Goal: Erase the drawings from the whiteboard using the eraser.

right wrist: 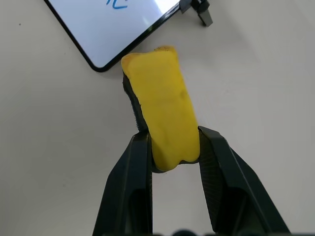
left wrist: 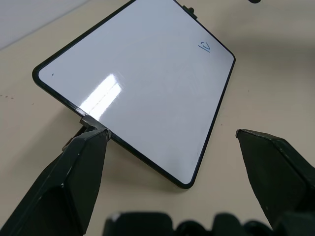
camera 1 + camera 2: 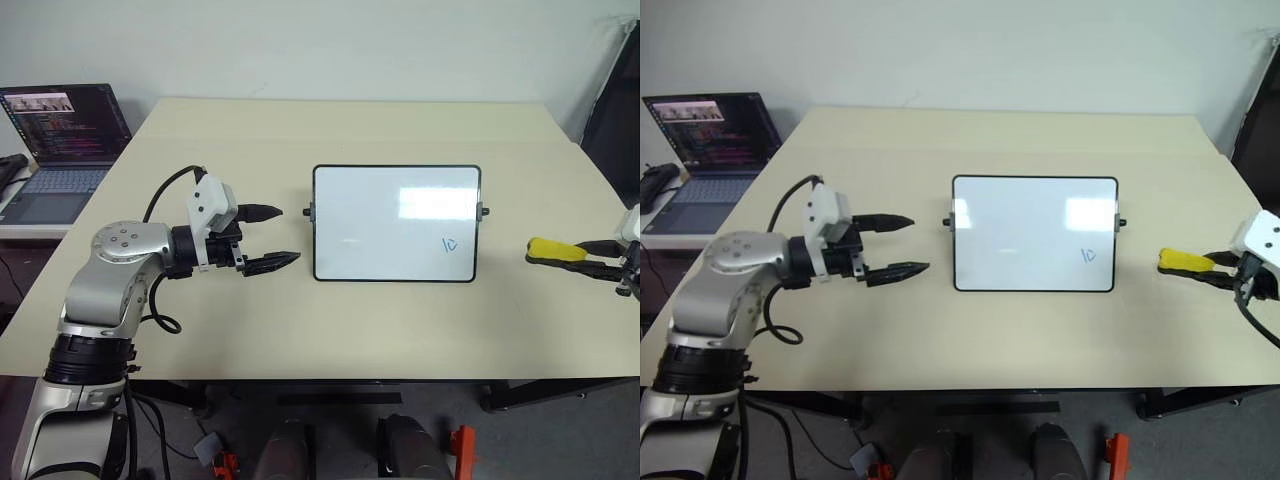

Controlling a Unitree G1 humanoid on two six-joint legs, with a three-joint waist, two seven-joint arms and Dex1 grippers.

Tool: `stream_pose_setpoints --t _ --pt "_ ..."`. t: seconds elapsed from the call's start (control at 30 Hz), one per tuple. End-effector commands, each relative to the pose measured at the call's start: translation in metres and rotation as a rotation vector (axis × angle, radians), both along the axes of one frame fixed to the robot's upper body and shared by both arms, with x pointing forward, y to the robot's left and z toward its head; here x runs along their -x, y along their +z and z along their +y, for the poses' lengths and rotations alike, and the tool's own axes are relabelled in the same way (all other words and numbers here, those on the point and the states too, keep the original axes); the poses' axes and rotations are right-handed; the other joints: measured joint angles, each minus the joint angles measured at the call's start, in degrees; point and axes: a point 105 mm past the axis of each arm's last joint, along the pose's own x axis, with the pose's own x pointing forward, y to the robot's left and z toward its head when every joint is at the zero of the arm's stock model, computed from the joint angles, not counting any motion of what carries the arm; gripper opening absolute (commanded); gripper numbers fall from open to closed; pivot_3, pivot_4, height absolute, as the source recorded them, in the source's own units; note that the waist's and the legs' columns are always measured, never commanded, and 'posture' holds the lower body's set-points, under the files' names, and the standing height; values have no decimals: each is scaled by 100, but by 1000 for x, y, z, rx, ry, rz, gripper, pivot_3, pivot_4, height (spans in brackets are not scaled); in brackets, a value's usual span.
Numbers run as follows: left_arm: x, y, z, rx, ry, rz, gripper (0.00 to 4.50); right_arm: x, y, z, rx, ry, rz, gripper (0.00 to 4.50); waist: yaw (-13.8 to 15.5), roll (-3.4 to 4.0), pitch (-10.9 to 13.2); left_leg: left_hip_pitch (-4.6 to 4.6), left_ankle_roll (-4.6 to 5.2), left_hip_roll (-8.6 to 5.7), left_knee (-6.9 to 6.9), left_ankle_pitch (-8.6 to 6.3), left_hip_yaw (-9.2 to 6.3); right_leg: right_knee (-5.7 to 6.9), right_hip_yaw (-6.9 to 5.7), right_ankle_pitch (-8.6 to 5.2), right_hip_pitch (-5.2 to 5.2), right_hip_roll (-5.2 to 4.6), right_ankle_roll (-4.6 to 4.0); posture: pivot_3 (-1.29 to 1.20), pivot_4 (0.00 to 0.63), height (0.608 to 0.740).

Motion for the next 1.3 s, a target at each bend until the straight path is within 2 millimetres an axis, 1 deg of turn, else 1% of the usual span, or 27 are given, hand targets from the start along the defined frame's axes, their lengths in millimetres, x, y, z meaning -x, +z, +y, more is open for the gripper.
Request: stream_pose_setpoints --t 0.03,0.07,0.13,0.17,0.2,0.23,0.3,0.37,0.47,0.53,0.67,0.8,0.93,1.0,1.03,1.1,1.13,1.17,1.23,1.3 --pt "1 10 -5 -3 -22 -45 4500 -23 32 32 -211 53 -272 967 -27 -1 0 3 0 1 1 0 1 1 0 0 1 1 1 0 150 740" --pt "1 9 -7 -2 -27 -44 4500 -30 37 42 -312 56 -343 967 -48 -2 1 4 0 2 2 0 1 3 1 1 2 2 2 0 150 740" --pt "0 10 -10 1 -37 -44 4500 -40 35 61 -459 57 -425 967 -57 -3 2 10 -1 4 2 1 -1 7 1 1 6 5 2 0 150 740" --pt "-1 11 -11 3 -41 -46 4500 -44 32 68 -562 35 -441 967 -46 -2 1 8 -1 2 2 1 -6 8 -1 2 7 5 1 0 150 740" --pt "-1 12 -11 5 -42 -47 4500 -47 28 73 -621 12 -448 967 -37 -2 1 7 -1 1 1 2 -9 9 -3 3 6 5 -1 0 150 740" --pt "-1 11 -10 2 -43 -46 4500 -52 19 76 -633 -16 -450 967 -28 -1 2 1 -2 2 1 1 -12 9 -6 3 3 5 -3 0 150 740" --pt "-1 10 -10 -4 -44 -42 4500 -60 -1 83 -610 -64 -439 967 8 -1 2 -16 -2 -3 0 1 -11 12 -4 6 -15 0 -4 0 150 740" --pt "-1 9 -10 -5 -45 -38 4500 -65 -14 87 -595 -100 -443 966 35 -1 2 -32 -2 -6 1 1 -9 15 -3 7 -37 -2 -4 0 150 740" --pt "-1 8 -10 -4 -46 -34 4500 -70 -26 87 -590 -143 -462 966 34 -1 2 -38 -2 -5 -1 1 -7 21 -2 7 -49 -2 -4 0 150 740" --pt "-1 8 -10 -4 -45 -32 4500 -72 -38 86 -555 -155 -443 966 23 -1 1 -37 -2 -5 0 1 -5 24 0 7 -50 -1 -5 0 150 740" --pt "0 7 -9 -6 -42 -31 4500 -72 -56 88 -481 -139 -403 966 10 -1 1 -31 -1 -4 0 2 -2 32 3 7 -50 0 -6 0 150 740" --pt "0 7 -8 -6 -37 -31 4500 -73 -71 84 -436 -154 -348 966 2 0 1 -26 -1 -4 2 2 1 40 7 7 -49 1 -6 0 150 740" --pt "1 7 -7 -9 -33 -32 4500 -66 -97 92 -359 -99 -251 966 5 -10 -5 -19 -1 -4 8 2 1 53 7 6 -45 1 -6 0 150 740" --pt "0 8 -6 -11 -32 -33 4500 -59 -115 101 -316 -47 -170 966 1 -25 -16 -13 -1 -4 10 2 1 62 8 4 -43 1 -9 0 150 740" --pt "0 8 -6 -12 -32 -34 4500 -57 -120 104 -300 -28 -148 966 -10 -32 -21 -7 -1 -3 11 2 1 66 8 3 -39 3 -11 0 150 740" --pt "0 8 -6 -14 -34 -34 4500 -47 -135 120 -282 36 -81 966 -54 -42 -26 22 -1 1 12 2 1 65 8 -1 -7 5 -15 0 150 740" --pt "0 9 -7 -14 -35 -35 4500 -42 -142 127 -276 68 -46 966 -76 -46 -28 54 -1 3 12 2 2 62 8 -6 22 6 -17 0 150 740" --pt "0 9 -7 -14 -36 -35 4500 -38 -147 132 -272 89 -23 966 -95 -48 -30 91 -1 4 9 1 2 57 6 -30 57 6 -7 0 150 740" --pt "0 9 -8 -13 -37 -38 4500 -33 -153 138 -266 105 -6 966 -129 -50 -31 121 0 8 8 2 2 58 7 -46 86 7 -30 0 150 740" --pt "-1 9 -8 -14 -37 -39 4500 -35 -150 139 -278 87 -22 966 -142 -50 -30 150 0 9 8 2 4 60 10 -46 109 7 -32 0 150 740"
